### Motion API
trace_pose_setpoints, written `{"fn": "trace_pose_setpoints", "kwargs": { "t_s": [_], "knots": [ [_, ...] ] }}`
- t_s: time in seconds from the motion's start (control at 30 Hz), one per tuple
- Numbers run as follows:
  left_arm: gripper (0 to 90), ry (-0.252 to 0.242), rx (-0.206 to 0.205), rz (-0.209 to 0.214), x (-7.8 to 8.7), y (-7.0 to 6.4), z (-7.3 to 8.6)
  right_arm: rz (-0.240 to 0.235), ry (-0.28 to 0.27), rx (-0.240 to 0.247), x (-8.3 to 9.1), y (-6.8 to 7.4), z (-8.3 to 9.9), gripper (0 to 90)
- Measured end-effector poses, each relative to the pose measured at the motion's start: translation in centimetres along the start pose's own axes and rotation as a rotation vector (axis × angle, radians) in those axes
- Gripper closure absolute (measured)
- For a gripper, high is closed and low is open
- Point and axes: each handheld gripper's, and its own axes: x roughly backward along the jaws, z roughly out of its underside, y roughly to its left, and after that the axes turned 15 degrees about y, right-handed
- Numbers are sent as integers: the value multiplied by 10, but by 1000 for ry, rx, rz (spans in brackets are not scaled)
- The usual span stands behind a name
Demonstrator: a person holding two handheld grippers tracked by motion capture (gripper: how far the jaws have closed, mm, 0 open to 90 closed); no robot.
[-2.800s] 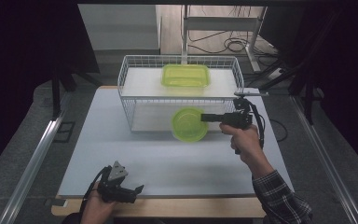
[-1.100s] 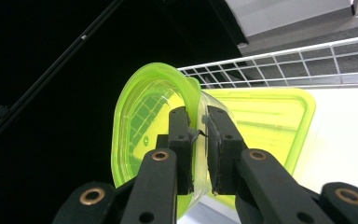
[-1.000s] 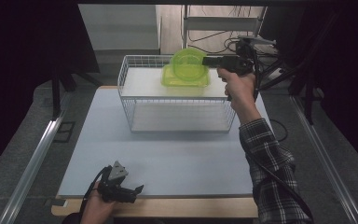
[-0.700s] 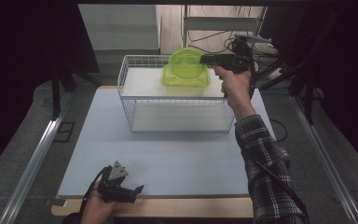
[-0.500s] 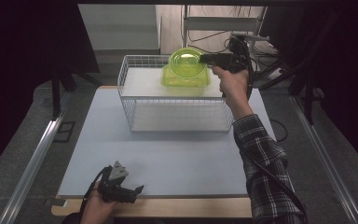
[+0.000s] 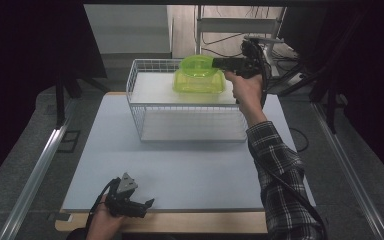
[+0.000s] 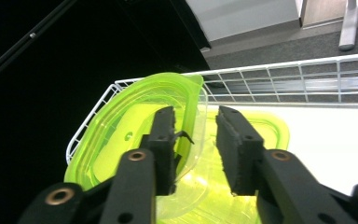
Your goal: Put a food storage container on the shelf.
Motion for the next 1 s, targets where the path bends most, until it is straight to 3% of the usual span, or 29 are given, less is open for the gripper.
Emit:
{"fn": "trace_pose_setpoints", "kwargs": {
  "t_s": [0.37, 1.0],
  "knots": [
    [21, 1, 6, -4, 0, 1, 0, -44, 11, 31, 5, 0, 2, 450],
    [20, 3, 8, -1, 0, 1, 0, -69, 43, 148, 16, 7, 18, 286]
  ]
}}
